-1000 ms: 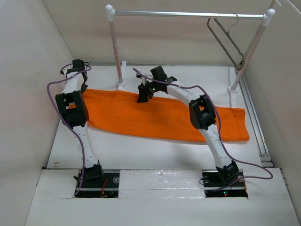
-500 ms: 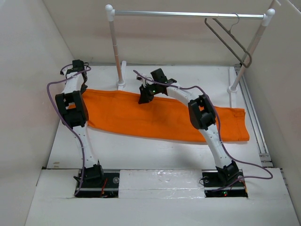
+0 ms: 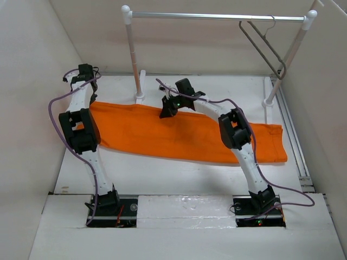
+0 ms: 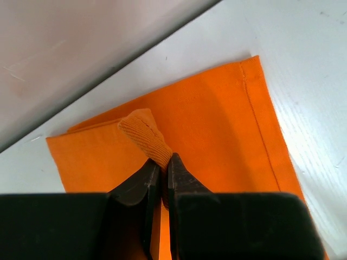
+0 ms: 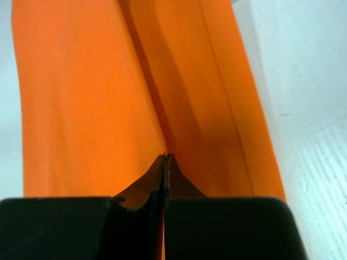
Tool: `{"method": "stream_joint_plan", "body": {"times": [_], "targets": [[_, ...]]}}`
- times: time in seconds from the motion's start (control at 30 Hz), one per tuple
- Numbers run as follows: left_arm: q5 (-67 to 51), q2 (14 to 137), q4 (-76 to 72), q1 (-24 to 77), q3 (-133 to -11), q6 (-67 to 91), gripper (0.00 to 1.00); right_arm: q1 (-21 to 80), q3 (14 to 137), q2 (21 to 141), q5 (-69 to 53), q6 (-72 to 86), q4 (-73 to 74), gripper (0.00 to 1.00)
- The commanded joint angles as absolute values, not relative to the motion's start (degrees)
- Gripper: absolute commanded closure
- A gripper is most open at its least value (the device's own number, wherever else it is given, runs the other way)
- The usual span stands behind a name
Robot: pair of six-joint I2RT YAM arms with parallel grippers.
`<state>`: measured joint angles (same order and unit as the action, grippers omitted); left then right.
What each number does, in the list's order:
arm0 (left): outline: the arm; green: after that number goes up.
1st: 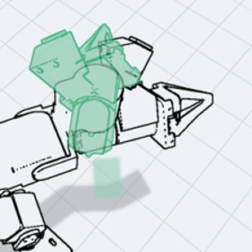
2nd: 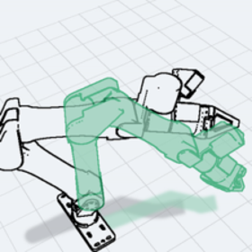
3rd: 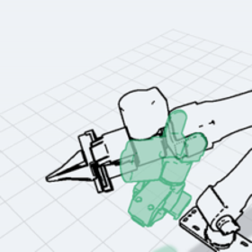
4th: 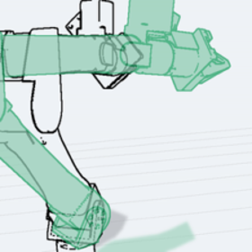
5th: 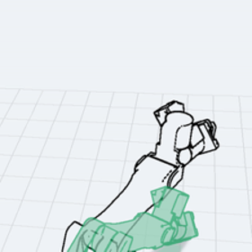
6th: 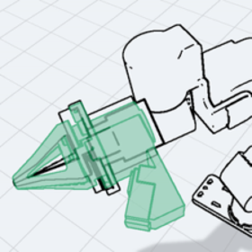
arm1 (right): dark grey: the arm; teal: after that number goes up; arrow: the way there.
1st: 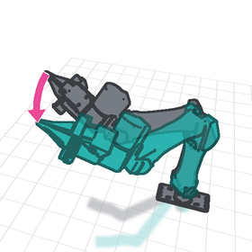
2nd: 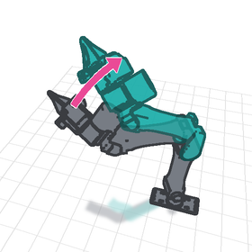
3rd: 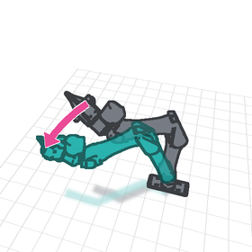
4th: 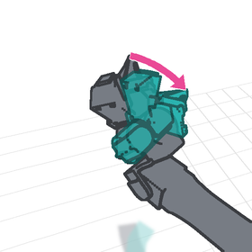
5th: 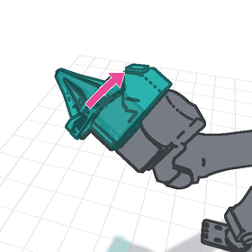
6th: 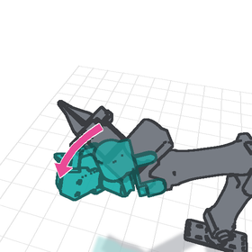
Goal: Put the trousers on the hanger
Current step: Fold the trousers at the center of the board.
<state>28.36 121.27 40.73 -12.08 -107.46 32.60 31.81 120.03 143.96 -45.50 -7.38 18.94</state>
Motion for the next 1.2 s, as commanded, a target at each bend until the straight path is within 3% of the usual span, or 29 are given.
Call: {"method": "stream_joint_plan", "body": {"times": [0.0,0.27,0.5,0.53,0.6,0.7,0.77,0.8,0.83,0.9,0.97,1.0,1.03,1.07,1.1,1.13,1.17], "targets": [[31.91,116.36,39.82,-12.66,-107.92,33.23,1.00,30.41,121.72,138.69,-46.67,-4.66,13.53,1.00],[35.59,124.26,42.10,-12.66,-116.62,31.90,1.00,28.65,129.27,144.66,-43.16,-3.52,15.47,1.00],[35.59,129.72,40.26,-12.66,-122.60,32.08,1.00,27.60,130.95,146.69,-37.45,2.20,8.62,1.00],[36.47,130.51,40.69,-12.66,-123.30,32.17,0.97,27.60,132.35,147.65,-37.09,2.37,8.61,0.93],[36.83,132.36,40.43,-12.66,-124.36,31.56,0.92,27.60,133.59,148.62,-36.30,2.72,9.31,0.89],[35.95,134.38,40.17,-12.66,-126.46,31.20,0.80,27.60,133.16,148.28,-32.70,2.55,9.67,0.88],[34.72,134.56,39.55,-12.66,-126.65,30.94,0.52,28.12,132.10,146.69,-31.30,2.55,9.41,0.75],[34.54,134.30,39.38,-12.66,-126.22,30.76,0.31,28.13,132.10,146.17,-31.29,2.46,9.67,0.69],[34.80,133.86,39.46,-12.66,-125.86,30.50,0.23,28.13,132.01,145.55,-31.12,2.03,10.28,0.57],[36.03,131.49,39.38,-12.66,-123.24,30.50,0.14,28.13,130.96,142.31,-30.15,0.71,12.21,0.50],[35.86,127.72,39.46,-12.66,-120.86,32.07,0.14,28.73,126.93,137.30,-29.53,-2.36,13.53,0.47],[34.64,121.01,36.33,-10.57,-112.15,33.04,0.16,28.74,121.43,132.50,-29.10,-3.94,13.45,0.50],[34.63,120.94,36.30,-10.55,-112.06,33.05,0.16,28.74,121.38,132.45,-29.09,-5.00,13.10,0.50],[34.02,118.50,34.21,-9.42,-108.32,32.79,0.17,29.44,114.15,127.06,-27.61,-5.97,12.92,0.58],[33.32,115.69,29.75,-7.93,-99.58,32.26,0.20,29.97,109.65,123.96,-26.55,-6.41,12.14,0.67],[32.79,110.79,28.14,-4.78,-95.66,32.17,0.21,29.97,105.25,121.32,-25.59,-7.63,11.08,0.91],[32.44,108.74,27.34,-3.35,-92.14,32.86,0.23,29.97,100.85,118.42,-24.62,-7.82,10.20,1.00]]}}
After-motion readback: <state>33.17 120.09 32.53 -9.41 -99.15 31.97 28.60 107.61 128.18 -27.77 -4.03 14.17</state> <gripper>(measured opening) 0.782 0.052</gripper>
